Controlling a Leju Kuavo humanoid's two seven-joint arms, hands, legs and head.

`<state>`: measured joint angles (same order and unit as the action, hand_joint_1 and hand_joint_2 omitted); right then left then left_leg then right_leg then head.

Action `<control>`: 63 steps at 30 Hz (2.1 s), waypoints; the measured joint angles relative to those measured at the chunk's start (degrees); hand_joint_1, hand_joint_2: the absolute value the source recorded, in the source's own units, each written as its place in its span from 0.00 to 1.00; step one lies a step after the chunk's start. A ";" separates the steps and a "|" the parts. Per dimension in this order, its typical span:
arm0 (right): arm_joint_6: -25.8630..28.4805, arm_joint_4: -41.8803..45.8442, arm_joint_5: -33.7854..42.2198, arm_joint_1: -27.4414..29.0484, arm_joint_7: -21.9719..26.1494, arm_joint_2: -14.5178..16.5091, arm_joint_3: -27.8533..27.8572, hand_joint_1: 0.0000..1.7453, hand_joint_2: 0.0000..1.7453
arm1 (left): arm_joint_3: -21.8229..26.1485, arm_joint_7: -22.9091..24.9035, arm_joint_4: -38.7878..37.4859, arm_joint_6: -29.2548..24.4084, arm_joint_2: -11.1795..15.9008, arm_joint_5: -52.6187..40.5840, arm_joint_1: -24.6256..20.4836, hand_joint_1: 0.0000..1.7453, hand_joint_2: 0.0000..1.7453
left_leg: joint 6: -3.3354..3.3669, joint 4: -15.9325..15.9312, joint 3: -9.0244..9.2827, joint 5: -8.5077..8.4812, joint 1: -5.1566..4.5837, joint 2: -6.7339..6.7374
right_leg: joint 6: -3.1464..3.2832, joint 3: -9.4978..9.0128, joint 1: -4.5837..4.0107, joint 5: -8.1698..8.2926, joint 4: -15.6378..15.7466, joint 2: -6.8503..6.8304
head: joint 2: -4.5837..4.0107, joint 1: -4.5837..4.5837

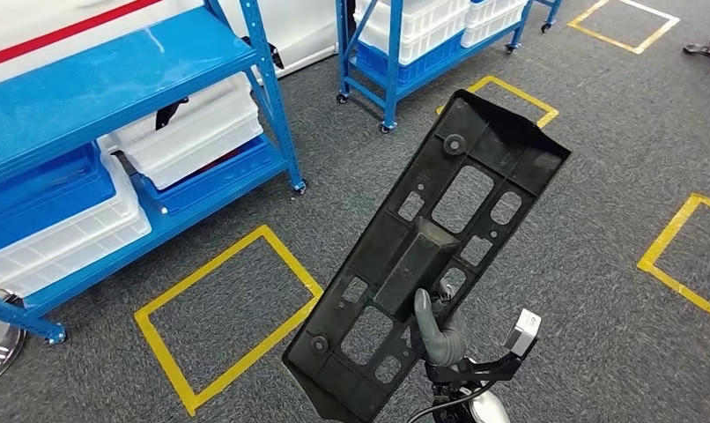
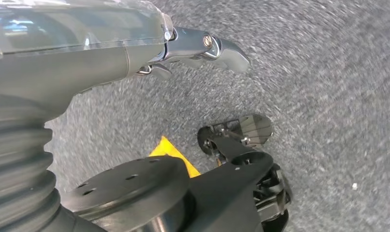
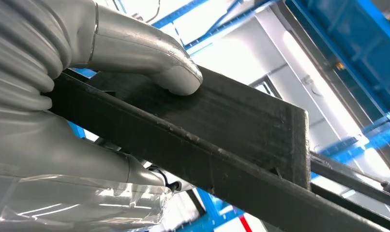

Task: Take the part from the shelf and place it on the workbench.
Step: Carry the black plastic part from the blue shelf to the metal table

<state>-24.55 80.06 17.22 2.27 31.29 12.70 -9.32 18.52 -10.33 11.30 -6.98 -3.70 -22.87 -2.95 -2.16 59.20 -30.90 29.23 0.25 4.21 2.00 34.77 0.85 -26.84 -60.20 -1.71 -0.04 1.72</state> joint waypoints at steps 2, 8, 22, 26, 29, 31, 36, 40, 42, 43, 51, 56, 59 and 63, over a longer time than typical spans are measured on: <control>-0.19 -0.02 0.14 -0.17 0.02 0.12 0.03 1.00 1.00 | -0.51 0.14 0.00 -0.07 0.05 -0.57 0.13 0.00 1.00 | -0.36 5.96 -2.48 3.79 0.27 -2.91 | 0.47 0.26 0.00 0.28 0.05 1.22 | 0.00 0.02; -0.68 -0.63 0.33 -0.43 0.10 0.24 0.36 1.00 1.00 | -1.57 0.08 0.00 -0.53 0.36 -1.90 0.50 0.00 1.00 | 0.74 6.95 -3.13 1.25 0.22 -5.54 | 0.77 0.37 -0.55 0.58 -0.08 5.67 | 0.00 0.02; -1.33 -1.83 0.83 -1.92 0.08 0.78 0.68 1.00 1.00 | -2.85 0.87 0.00 -0.67 1.28 -4.16 0.06 0.00 1.00 | 2.69 -3.74 1.10 -2.64 -0.05 -1.40 | -2.57 5.99 0.14 -3.61 -11.16 1.58 | 0.00 -0.05; -1.28 -2.02 0.84 -2.21 0.10 0.80 0.82 1.00 1.00 | -3.47 3.16 -0.01 -0.18 1.09 -4.97 -0.06 0.00 1.00 | 1.44 -2.18 0.85 -1.44 -0.33 0.67 | -1.79 -0.19 -0.14 -0.35 -0.08 -1.50 | 0.00 0.02; -1.03 -1.93 0.75 -2.14 0.11 0.80 1.07 1.00 1.00 | -3.74 4.34 -0.01 0.29 1.07 -5.33 -0.22 0.00 1.00 | 0.56 -1.76 0.95 -0.97 -0.23 1.40 | -0.51 0.14 -0.35 -0.25 0.09 -0.10 | 0.00 0.08; -0.81 -1.73 0.53 -2.06 0.10 0.81 1.16 1.00 1.00 | -3.91 4.62 -0.01 0.47 1.01 -5.36 -0.20 0.00 1.00 | 0.06 0.68 0.02 1.08 0.09 -0.47 | 0.12 0.25 -0.21 0.06 0.30 0.93 | 0.00 0.10; -0.70 -1.55 -0.73 -1.50 -0.12 0.78 1.26 1.00 1.00 | -3.88 3.41 -0.01 0.61 0.59 -4.53 0.21 0.00 1.00 | 0.17 14.49 -5.92 6.92 0.24 -3.79 | 0.82 0.53 -0.72 0.42 0.28 4.05 | 0.00 0.11; -0.91 -1.52 -1.91 -1.43 -0.26 0.70 1.12 1.00 1.00 | -3.84 1.15 -0.02 0.46 -0.09 -3.93 0.40 0.00 1.00 | 1.49 1.73 -0.03 -0.05 0.06 -7.56 | 0.57 0.49 -0.70 0.65 0.16 6.98 | 0.00 0.08; -0.70 -1.51 -2.47 -1.69 -0.37 0.65 0.91 1.00 1.00 | -3.80 -0.31 -0.03 0.51 -0.49 -3.77 0.26 0.00 1.00 | 1.82 -1.30 1.17 -0.45 -0.16 -9.26 | -0.13 1.05 -0.28 1.11 0.23 8.13 | 0.00 0.08; -0.42 -1.51 -2.79 -1.81 -0.49 0.61 0.82 1.00 1.00 | -3.79 -0.92 -0.03 0.62 -0.71 -3.73 0.08 0.00 1.00 | 1.98 -1.79 1.28 -0.59 -0.30 -8.91 | -0.60 1.31 -0.11 1.43 0.39 8.76 | 0.00 0.09; 1.67 -1.53 -4.15 -2.57 -1.37 0.06 -0.48 1.00 1.00 | -3.03 -0.62 -0.04 2.05 -2.33 -3.06 -0.28 0.00 1.00 | 3.10 -4.51 2.13 -2.07 -0.22 -2.44 | -2.54 8.07 -0.02 -5.74 -14.00 2.22 | 0.00 -0.01; 2.26 -1.65 -3.45 -3.33 -2.18 -0.24 -1.11 1.00 1.00 | -2.64 2.19 -0.04 2.14 -3.02 -3.10 0.03 0.00 1.00 | 1.70 -2.57 1.95 -0.45 -0.16 0.64 | -2.75 0.50 0.27 -0.22 -0.63 -1.79 | 0.00 -0.03; 2.63 -1.96 -3.03 -3.57 -2.20 -0.36 -1.48 1.00 1.00 | -2.33 2.89 -0.04 2.13 -3.07 -3.11 0.03 0.00 1.00 | 0.88 -2.11 2.01 0.19 -0.25 1.95 | -1.50 0.38 -0.13 -0.37 0.13 -0.89 | 0.00 0.04; 2.62 -2.37 -2.36 -3.83 -1.99 -0.46 -1.97 1.00 1.00 | -1.79 2.11 -0.04 1.85 -3.05 -3.10 0.05 0.00 1.00 | 0.05 5.43 -1.01 5.22 0.29 -2.30 | -0.43 0.47 0.01 -0.04 0.38 1.38 | 0.00 0.05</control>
<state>-21.93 77.69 14.86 -1.56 29.30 12.24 -11.29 16.73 -8.21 11.26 -5.12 -6.75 -25.97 -2.90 -2.11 64.64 -31.91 34.46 0.54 1.91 1.57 35.24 0.86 -26.88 -59.82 -0.33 -0.04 1.77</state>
